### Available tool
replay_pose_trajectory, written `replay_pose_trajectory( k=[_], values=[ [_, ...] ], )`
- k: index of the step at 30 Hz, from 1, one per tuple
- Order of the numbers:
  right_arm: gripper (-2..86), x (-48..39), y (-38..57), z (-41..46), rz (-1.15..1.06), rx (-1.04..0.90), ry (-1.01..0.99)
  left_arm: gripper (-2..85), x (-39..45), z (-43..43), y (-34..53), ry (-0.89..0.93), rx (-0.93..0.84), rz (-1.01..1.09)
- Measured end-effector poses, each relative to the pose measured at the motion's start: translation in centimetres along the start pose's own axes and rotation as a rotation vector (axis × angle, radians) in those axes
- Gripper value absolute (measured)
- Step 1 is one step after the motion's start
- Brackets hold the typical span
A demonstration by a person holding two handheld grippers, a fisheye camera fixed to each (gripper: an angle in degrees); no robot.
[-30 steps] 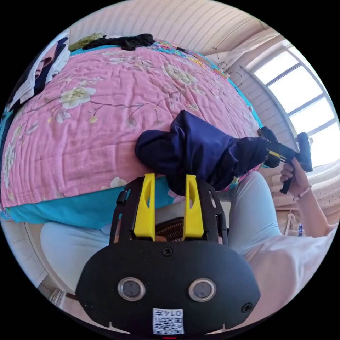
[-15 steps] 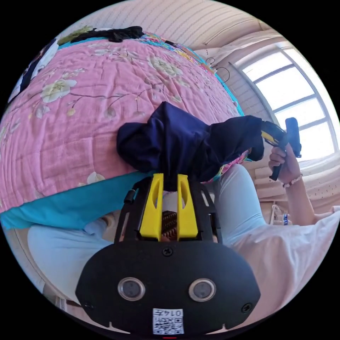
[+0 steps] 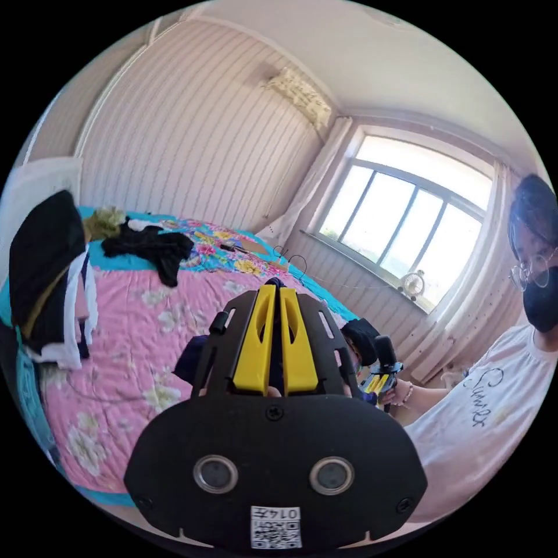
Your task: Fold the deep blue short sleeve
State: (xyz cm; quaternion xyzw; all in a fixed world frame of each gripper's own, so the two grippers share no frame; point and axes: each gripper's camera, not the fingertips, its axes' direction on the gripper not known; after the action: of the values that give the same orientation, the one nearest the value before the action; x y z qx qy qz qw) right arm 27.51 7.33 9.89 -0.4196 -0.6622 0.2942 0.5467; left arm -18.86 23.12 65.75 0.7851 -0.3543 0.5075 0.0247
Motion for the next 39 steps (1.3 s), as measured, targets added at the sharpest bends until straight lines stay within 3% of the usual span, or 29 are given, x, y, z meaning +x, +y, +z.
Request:
replay_pose_trajectory(
  k=[3, 7, 11, 15, 21, 26, 29, 32, 35, 39],
  values=[
    [2.0, -2.0, 0.1, 0.2, -0.053, 0.034, -0.124, 0.2, 5.3, 5.9, -5.7, 0.123, -0.079, 0.163],
    [2.0, -3.0, 0.9, -1.8, -0.008, 0.145, -0.044, 5.3, 11.0, 16.1, -6.4, 0.333, -0.280, 0.246],
    [1.7, 0.6, 5.2, -5.2, 0.388, 0.212, 0.239, 7.8, 11.6, 23.1, -0.4, 0.255, -0.524, 0.200],
    [1.2, 2.1, 8.6, -6.7, 0.671, 0.063, 0.549, 7.8, 9.4, 20.4, 5.3, 0.105, -0.591, 0.199],
    [0.8, 1.1, 9.7, -8.4, 0.754, 0.107, 0.546, 7.8, 4.0, 13.2, 11.6, -0.029, -0.607, -0.087],
    [2.8, -1.6, 6.9, -8.1, 0.692, 0.146, 0.739, 7.7, 2.6, 12.3, 15.9, -0.128, -0.665, -0.228],
    [10.2, -3.6, 4.1, -5.8, 0.569, 0.145, 0.817, 8.1, 2.3, 14.4, 18.1, -0.148, -0.796, -0.263],
    [12.5, -4.3, 1.4, -1.9, 0.483, 0.031, 0.803, 8.2, 2.3, 16.1, 19.2, -0.176, -0.856, -0.276],
    [13.1, -5.7, -1.3, 1.9, 0.347, -0.056, 0.929, 6.3, 2.7, 16.5, 19.3, -0.250, -0.886, -0.213],
    [8.7, -4.8, -3.2, 5.7, 0.320, -0.172, 1.040, -0.2, 2.5, 15.8, 19.4, -0.197, -0.951, -0.138]
  ],
)
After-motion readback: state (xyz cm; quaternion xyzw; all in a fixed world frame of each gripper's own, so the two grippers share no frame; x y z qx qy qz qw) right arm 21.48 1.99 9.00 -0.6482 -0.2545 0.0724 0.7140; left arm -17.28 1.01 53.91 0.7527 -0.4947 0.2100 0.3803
